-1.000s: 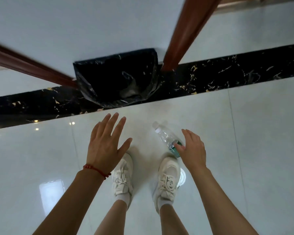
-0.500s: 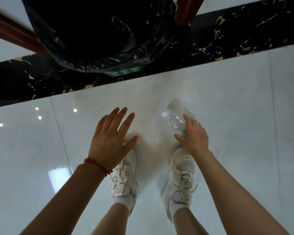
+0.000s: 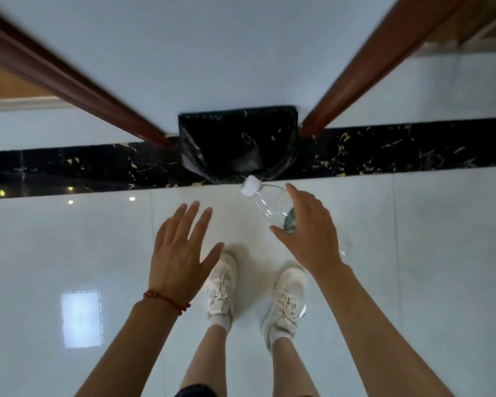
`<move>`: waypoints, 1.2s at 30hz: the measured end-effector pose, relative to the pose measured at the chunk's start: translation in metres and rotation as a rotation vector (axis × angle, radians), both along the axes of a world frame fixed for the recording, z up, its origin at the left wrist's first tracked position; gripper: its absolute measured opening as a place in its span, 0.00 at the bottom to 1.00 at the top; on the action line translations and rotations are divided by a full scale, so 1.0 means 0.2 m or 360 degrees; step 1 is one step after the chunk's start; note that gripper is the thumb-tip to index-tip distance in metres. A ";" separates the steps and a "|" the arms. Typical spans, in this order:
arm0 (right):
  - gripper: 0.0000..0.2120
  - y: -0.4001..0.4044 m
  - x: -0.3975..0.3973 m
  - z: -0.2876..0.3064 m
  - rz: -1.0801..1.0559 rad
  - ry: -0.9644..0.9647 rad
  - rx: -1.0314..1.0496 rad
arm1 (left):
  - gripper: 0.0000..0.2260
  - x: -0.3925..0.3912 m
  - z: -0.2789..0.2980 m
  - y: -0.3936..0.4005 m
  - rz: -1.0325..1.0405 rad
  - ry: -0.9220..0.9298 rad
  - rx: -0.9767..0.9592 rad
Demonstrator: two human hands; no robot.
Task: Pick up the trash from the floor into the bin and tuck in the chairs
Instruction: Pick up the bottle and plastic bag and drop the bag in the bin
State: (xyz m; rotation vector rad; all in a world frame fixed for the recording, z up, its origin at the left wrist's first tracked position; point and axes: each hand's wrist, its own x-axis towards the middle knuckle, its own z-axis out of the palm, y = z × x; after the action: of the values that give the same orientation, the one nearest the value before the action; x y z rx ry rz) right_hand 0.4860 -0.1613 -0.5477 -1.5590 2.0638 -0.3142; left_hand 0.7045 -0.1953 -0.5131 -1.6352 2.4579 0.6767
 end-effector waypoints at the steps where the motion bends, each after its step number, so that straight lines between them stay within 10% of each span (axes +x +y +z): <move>1: 0.38 -0.07 0.01 0.07 0.0053 -0.0001 -0.0033 | 0.27 0.00 0.06 -0.04 0.0024 0.0008 -0.0016; 16: 0.40 -0.85 0.15 0.07 0.0702 0.0345 -0.0067 | 0.26 0.15 0.16 -0.40 0.0139 0.0030 -0.0223; 36: 0.31 -0.07 -0.06 0.91 0.0155 0.0323 -0.0017 | 0.27 -0.02 0.83 -0.25 -0.0036 -0.0045 -0.0135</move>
State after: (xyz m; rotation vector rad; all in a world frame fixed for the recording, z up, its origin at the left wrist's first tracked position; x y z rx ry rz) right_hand 0.4749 -0.1750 -0.3664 -1.7544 2.1299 -0.1361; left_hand 0.7003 -0.2445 -0.3473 -1.6309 2.5135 0.5499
